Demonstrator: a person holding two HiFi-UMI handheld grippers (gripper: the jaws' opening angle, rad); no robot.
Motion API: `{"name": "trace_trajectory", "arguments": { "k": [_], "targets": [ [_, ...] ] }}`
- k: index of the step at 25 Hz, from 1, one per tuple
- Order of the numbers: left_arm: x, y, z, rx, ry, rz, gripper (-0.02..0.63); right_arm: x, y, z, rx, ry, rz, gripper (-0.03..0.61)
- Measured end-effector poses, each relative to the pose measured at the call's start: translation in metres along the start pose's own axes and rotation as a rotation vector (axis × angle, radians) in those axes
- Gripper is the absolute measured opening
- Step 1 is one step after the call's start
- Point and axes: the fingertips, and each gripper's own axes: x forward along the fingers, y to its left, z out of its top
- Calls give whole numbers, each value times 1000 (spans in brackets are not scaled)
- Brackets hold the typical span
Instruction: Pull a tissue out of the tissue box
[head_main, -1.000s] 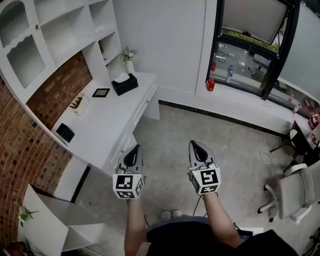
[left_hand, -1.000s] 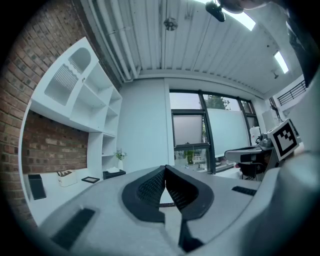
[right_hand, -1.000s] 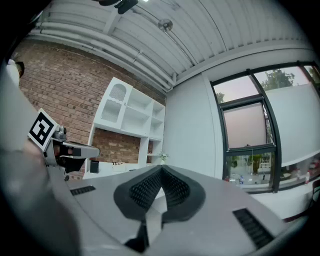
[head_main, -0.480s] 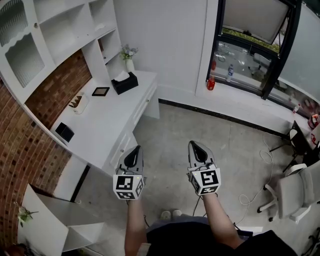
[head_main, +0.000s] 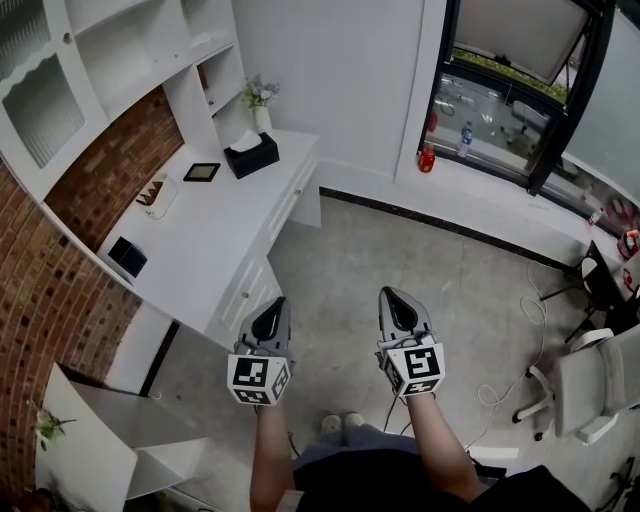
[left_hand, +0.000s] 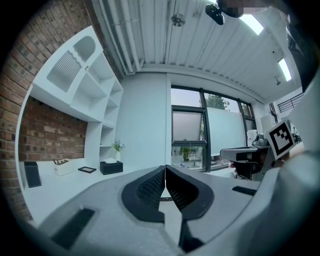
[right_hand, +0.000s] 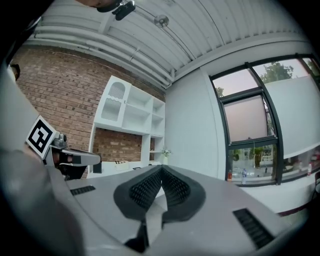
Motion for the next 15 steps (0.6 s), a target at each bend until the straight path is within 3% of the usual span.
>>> {"name": "trace_trajectory", "arguments": {
  "k": [6, 11, 15],
  "targets": [
    [-3, 9, -12, -31, 7, -14, 14, 5, 5, -8, 12, 16, -8, -3],
    [-1, 20, -20, -42, 21, -22, 149, 13, 8, -4, 12, 4, -18, -3],
    [0, 31, -12, -32, 8, -27, 190, 19, 8, 7, -2, -20, -34, -3]
  ]
}}
